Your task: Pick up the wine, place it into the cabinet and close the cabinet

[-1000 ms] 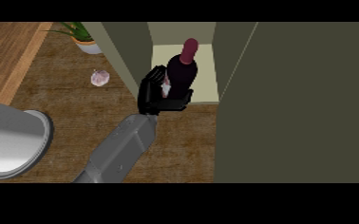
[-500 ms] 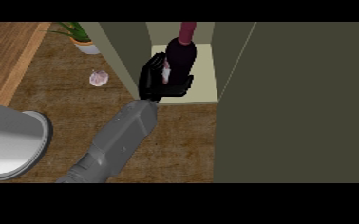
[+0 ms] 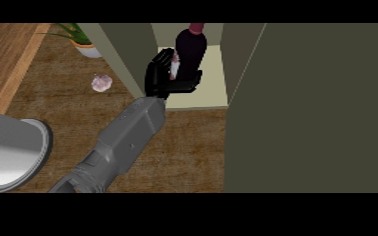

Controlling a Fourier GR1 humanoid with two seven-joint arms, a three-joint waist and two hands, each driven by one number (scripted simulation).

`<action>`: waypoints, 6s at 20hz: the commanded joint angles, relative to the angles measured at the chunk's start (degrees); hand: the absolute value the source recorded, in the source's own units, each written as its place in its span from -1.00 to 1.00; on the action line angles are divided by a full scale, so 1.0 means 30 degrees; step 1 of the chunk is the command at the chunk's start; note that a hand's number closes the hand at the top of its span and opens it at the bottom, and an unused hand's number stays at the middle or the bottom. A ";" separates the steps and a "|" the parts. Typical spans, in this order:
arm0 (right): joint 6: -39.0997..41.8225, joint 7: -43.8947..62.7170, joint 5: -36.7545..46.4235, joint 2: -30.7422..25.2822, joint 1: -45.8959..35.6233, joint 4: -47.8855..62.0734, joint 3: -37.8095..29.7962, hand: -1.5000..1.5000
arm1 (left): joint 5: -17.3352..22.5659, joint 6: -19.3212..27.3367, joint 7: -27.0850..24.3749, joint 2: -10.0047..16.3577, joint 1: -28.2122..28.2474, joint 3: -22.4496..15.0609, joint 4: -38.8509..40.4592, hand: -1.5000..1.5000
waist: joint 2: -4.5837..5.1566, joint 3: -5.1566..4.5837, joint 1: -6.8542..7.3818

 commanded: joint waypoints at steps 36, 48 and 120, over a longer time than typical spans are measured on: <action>-0.0805 0.1468 0.0484 -0.0131 -0.0122 -0.1210 0.0165 -1.00 | -0.2177 0.1047 -0.2140 0.1803 0.4144 -0.1600 -0.6409 -1.00 | -0.0459 0.0027 0.1350; -0.1323 0.1951 0.1261 0.0428 0.0000 -0.2500 0.1267 -1.00 | -0.4218 0.4643 0.2826 0.6275 1.1336 -0.5284 -2.2432 -1.00 | -0.0422 0.0029 0.1363; -0.6345 0.0834 0.3828 0.0007 -1.9825 1.8017 0.6394 1.00 | -0.0851 -0.5530 0.6389 1.3928 2.9860 1.0060 -3.6107 -1.00 | -0.0129 0.0017 0.1003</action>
